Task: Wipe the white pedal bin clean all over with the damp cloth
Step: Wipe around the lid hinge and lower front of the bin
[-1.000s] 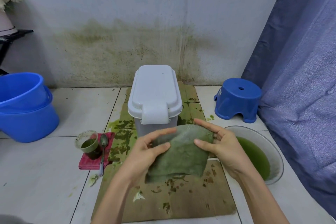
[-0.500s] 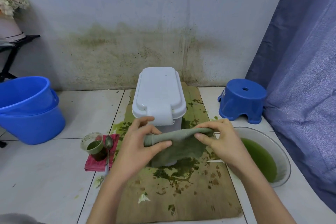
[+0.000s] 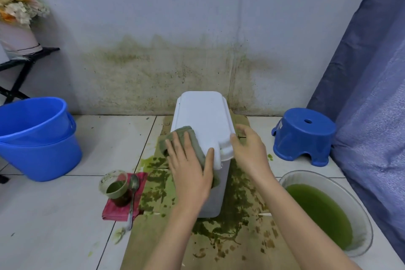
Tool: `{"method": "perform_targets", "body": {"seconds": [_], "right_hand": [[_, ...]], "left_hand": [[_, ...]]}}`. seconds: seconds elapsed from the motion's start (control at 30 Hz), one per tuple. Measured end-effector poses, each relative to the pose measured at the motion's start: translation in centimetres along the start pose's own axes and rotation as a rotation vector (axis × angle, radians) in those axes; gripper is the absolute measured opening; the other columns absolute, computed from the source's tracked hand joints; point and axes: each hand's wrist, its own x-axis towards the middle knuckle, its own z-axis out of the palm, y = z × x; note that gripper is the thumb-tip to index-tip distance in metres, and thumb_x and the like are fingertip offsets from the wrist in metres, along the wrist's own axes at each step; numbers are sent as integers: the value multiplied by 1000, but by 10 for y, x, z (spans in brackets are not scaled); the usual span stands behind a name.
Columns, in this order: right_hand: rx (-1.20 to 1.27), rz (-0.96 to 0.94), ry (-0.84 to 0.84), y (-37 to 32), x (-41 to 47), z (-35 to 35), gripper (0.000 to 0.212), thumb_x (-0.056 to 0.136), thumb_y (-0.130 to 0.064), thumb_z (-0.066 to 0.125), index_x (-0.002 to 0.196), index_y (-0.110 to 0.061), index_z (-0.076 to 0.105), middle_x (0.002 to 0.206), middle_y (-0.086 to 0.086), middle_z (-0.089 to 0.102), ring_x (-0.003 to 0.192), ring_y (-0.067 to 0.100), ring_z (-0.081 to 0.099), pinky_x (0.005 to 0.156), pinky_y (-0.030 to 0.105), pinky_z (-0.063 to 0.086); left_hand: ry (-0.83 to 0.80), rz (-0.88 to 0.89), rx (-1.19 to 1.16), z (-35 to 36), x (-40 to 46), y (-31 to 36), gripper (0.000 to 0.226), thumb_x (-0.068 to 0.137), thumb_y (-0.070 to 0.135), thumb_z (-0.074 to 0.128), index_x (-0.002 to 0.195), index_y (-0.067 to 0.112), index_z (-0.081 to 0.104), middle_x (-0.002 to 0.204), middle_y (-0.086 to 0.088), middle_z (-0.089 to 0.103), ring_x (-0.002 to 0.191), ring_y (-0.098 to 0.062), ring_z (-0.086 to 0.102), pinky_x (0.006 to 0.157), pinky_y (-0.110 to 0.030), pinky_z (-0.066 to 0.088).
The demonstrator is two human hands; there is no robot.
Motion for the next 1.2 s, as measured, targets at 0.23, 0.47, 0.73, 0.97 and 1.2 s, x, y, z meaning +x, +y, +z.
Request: {"method": "perform_targets", "body": {"seconds": [0.23,0.47,0.73,0.97,1.2], "right_hand": [[33,78,-17,2,37,53,52,102,-39,20,145,-13,30,149,6,35,140,24,27,114,43,23],[30,97,63,19,40,63,47,103,-29,22,149,-16,24,154,2,28,142,18,21,115,33,19],[131,74,-32,29,46,57,49,102,-30,28,149,-21,19,154,-1,25,141,16,23,115,36,24],[167,42,-59,34,47,56,47,102,-29,26,149,-27,17,152,-7,23,142,9,16,113,28,17],[353,84,-87,39,46,55,47,102,-32,27,148,-28,22,153,-8,24,142,8,19,118,33,18]], "left_hand": [[-173,47,-113,-15,99,-24,40,100,23,35,137,12,47,148,-4,39,140,-20,28,116,-40,21],[-291,436,143,-18,51,1,60,92,49,15,142,28,41,150,12,34,142,-4,20,115,-22,4],[-488,121,382,-3,152,-5,49,102,36,25,150,25,20,159,4,9,147,-18,-2,118,-42,4],[-644,382,459,60,216,27,46,103,36,22,148,29,25,159,6,13,147,-16,3,118,-45,2],[-558,283,251,12,110,28,44,101,42,26,145,42,27,155,20,12,145,-4,-1,118,-35,-2]]}}
